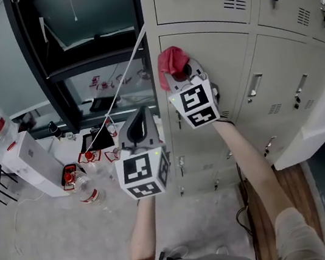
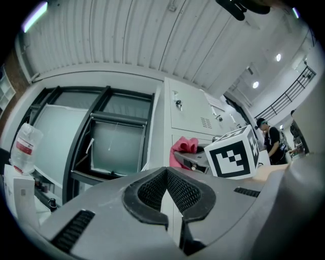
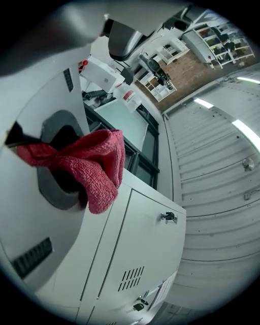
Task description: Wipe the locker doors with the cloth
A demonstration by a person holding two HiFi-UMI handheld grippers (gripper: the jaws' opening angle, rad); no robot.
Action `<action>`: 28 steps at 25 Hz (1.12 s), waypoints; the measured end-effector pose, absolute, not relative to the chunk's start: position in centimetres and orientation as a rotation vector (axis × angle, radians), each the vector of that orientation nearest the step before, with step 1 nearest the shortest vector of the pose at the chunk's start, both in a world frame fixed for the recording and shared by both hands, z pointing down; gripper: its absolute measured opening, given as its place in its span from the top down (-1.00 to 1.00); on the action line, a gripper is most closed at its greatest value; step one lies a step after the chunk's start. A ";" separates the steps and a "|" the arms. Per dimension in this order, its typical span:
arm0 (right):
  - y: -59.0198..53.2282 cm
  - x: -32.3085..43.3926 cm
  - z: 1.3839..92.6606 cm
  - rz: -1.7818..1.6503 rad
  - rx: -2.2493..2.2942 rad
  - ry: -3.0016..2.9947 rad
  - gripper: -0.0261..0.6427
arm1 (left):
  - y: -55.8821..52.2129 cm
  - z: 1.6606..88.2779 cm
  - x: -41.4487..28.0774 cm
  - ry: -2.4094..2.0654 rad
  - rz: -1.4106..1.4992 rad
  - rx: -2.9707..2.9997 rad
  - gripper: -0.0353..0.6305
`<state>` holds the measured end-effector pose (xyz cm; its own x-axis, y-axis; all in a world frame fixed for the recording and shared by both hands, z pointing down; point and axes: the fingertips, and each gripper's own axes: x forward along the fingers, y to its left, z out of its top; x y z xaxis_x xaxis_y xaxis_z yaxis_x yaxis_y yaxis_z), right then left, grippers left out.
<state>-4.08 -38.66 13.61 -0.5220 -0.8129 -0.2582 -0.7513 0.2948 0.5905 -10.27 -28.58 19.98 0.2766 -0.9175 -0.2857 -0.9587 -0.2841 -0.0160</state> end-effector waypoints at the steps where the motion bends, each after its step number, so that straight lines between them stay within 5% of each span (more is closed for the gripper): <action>1: -38.7 -4.1 13.7 -1.041 1.485 -2.448 0.83 | -28.5 19.9 -10.4 1.758 0.341 -2.355 0.85; 28: -39.5 13.6 14.9 -0.937 1.805 -2.124 0.83 | -28.4 20.4 -6.3 1.697 0.324 -2.412 0.84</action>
